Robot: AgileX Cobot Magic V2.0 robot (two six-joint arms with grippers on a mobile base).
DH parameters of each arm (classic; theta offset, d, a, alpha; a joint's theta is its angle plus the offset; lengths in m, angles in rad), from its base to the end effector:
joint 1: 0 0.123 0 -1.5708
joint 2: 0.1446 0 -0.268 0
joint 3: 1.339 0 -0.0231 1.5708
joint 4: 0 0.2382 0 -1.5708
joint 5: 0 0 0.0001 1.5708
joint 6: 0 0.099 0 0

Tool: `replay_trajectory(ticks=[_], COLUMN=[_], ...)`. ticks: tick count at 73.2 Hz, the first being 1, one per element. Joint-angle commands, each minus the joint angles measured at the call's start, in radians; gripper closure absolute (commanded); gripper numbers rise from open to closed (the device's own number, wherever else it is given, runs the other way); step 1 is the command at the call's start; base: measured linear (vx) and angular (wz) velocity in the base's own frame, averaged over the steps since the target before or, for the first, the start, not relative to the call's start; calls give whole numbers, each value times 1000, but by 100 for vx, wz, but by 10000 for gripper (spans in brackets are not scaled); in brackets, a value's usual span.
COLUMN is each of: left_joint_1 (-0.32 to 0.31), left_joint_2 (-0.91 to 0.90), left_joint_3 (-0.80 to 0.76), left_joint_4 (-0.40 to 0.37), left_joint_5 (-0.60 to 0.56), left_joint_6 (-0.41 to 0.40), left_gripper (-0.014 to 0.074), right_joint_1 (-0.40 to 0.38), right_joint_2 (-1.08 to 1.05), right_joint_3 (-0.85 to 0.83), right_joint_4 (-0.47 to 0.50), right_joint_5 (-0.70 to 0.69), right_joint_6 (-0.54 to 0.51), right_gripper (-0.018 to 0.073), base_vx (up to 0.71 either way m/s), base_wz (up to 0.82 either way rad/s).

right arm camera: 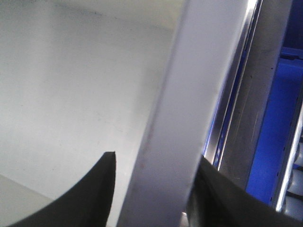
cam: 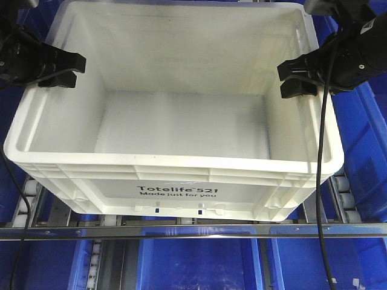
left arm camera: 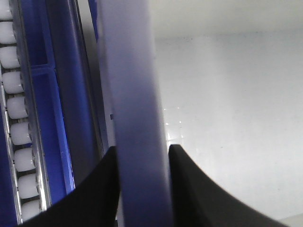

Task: Move bin from left to right shelf
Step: 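Push the crate forward onto the roller shelf with both grippers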

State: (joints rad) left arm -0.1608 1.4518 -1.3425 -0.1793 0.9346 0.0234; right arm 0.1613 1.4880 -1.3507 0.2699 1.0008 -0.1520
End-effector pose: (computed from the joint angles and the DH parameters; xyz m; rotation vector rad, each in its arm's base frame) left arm 0.2963 -0.0625 0.3290 0.1557 2.5235 -0.2800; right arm 0.2973 0.0709 0.3187 -0.2957 2.5873 0.3513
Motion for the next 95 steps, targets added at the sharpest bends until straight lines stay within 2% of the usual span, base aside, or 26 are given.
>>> replay_trajectory(ticks=[1,61,95], left_joint_1=[0,0,0], left_joint_2=[-60,-60,-60], left_joint_3=[-43,-43,-43], left_joint_4=[-26,-26,-34], left_joint_5=[-98,-98,-155], left_joint_6=[28,28,28], left_gripper=[594,594,594], right_joint_1=[-7,-7,-7], right_joint_2=[-45,-45,-45], right_joint_3=[-36,-36,-36], right_joint_4=[3,3,-3], right_joint_5=[-69,-69,-157], right_joint_6=[-14,-14,-15], right_gripper=[564,564,564], base_vx=[0,0,0], base_wz=[0,0,0])
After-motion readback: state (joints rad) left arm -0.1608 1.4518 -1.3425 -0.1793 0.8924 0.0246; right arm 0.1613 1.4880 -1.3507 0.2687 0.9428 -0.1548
